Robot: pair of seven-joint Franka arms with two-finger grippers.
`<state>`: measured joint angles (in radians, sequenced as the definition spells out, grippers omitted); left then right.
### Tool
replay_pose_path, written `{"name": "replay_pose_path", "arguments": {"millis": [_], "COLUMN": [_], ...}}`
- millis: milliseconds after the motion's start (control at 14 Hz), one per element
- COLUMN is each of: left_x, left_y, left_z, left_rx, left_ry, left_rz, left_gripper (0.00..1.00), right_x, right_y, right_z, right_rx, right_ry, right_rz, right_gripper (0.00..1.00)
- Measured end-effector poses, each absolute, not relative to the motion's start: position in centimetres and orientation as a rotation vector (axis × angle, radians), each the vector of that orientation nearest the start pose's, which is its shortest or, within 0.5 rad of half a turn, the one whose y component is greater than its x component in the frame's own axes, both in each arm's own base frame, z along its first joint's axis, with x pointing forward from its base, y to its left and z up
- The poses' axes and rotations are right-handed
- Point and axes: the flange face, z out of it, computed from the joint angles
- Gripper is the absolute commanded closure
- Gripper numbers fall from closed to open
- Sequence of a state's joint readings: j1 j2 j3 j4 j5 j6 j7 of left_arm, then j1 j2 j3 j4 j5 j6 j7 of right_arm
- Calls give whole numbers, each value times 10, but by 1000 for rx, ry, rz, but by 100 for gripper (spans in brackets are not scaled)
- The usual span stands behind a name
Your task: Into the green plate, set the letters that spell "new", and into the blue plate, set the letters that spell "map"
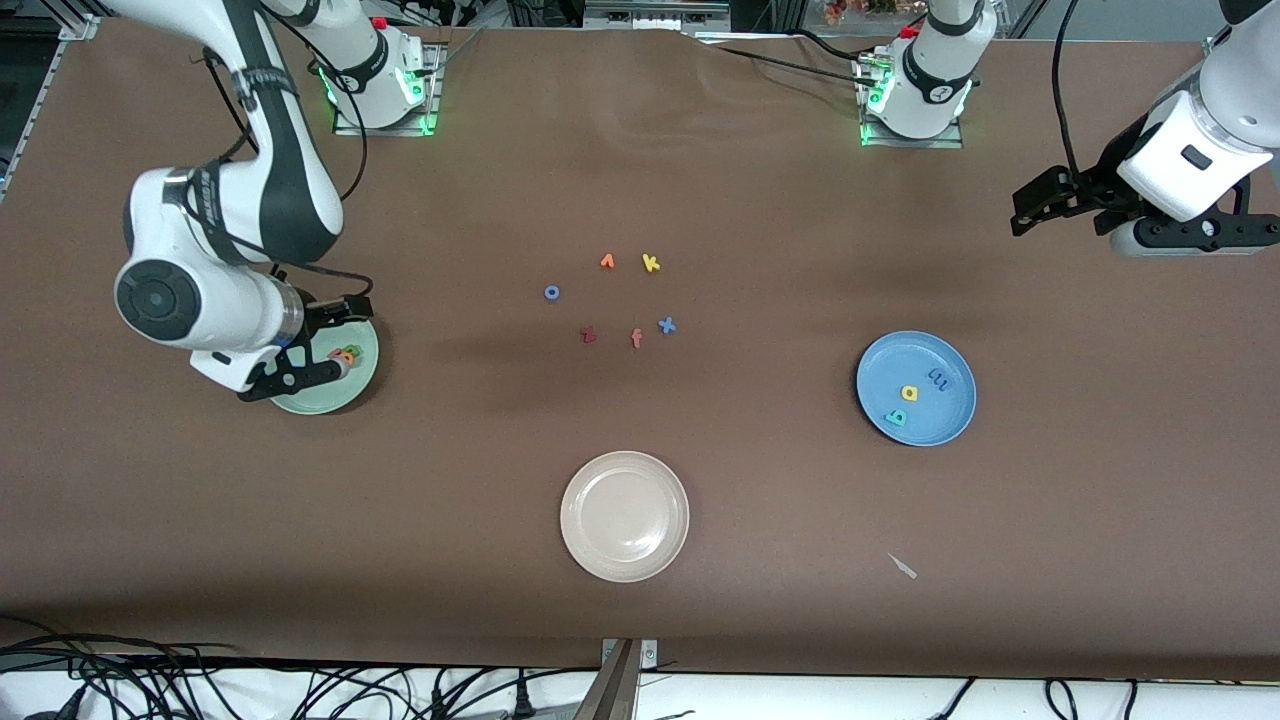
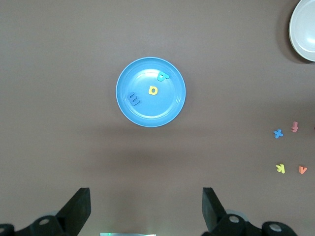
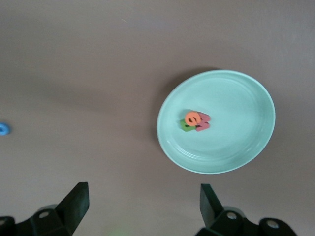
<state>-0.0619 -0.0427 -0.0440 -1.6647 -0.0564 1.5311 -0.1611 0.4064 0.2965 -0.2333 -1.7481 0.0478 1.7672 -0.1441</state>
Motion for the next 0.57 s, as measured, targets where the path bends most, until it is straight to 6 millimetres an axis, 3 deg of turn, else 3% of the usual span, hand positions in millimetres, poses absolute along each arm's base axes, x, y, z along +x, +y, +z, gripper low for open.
{"name": "replay_pose_path", "arguments": {"millis": [143, 286, 571], "left_x": [531, 530, 530], "left_y": [-63, -63, -64], "left_z": [601, 601, 601], "left_rx": [-3178, -3178, -3177], "left_ry": [-88, -87, -86], "left_rz": [159, 162, 164], "left_gripper": [0, 0, 0], "right_x": [579, 558, 520], "right_y": [137, 137, 88], "right_z": [439, 493, 583], "right_rx": [-3097, -3105, -3145], "right_ry": [-567, -609, -512], "right_rz": [315, 234, 187], "right_gripper": [0, 0, 0]}}
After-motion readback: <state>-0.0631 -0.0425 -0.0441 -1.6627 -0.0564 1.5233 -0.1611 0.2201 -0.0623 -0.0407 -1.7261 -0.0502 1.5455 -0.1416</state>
